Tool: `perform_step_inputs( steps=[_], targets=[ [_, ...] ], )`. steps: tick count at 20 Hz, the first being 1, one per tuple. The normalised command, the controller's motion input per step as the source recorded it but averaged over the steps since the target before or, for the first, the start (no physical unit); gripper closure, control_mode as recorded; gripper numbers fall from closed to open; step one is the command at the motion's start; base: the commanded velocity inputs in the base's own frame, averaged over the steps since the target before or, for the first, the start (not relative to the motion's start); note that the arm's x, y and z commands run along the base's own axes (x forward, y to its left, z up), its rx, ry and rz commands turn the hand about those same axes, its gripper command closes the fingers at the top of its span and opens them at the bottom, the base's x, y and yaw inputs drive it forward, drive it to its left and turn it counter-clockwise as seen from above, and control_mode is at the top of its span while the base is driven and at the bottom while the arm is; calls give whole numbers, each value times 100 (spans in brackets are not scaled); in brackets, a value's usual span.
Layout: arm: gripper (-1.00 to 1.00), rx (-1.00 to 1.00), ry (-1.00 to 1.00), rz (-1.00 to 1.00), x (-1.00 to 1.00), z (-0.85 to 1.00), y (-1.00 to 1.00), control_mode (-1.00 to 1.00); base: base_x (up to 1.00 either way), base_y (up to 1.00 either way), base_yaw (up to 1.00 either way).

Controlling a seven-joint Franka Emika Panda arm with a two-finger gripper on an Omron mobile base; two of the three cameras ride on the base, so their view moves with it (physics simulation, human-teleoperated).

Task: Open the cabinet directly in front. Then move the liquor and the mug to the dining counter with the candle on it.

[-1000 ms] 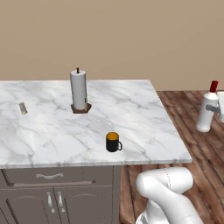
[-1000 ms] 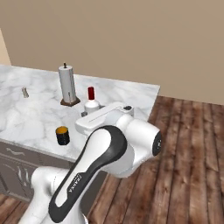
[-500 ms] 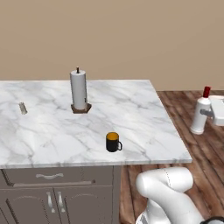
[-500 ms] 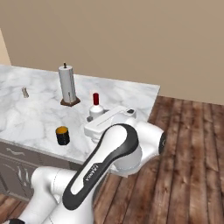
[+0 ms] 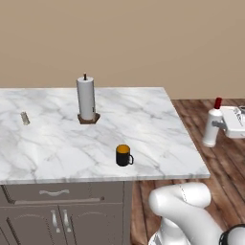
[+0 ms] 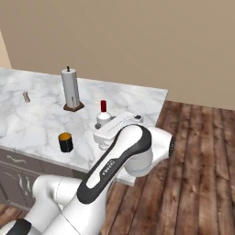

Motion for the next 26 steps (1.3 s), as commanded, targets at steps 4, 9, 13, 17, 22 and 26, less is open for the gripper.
perform_step_inputs(
  steps=[4, 9, 13, 17, 22, 26],
  targets=[
    [100, 0, -1, 4, 13, -22, -3, -100, 0, 0, 0],
    [100, 0, -3, 3, 0, -25, -13, -100, 0, 0, 0],
    [100, 0, -3, 2, 1, -23, -10, -100, 0, 0, 0],
    [100, 0, 0, 2, 6, -18, -3, -100, 0, 0, 0],
    [100, 0, 0, 1, 10, -20, 0, -100, 0, 0, 0],
    [100, 0, 0, 0, 16, -20, 0, -100, 0, 0, 0]
  ],
)
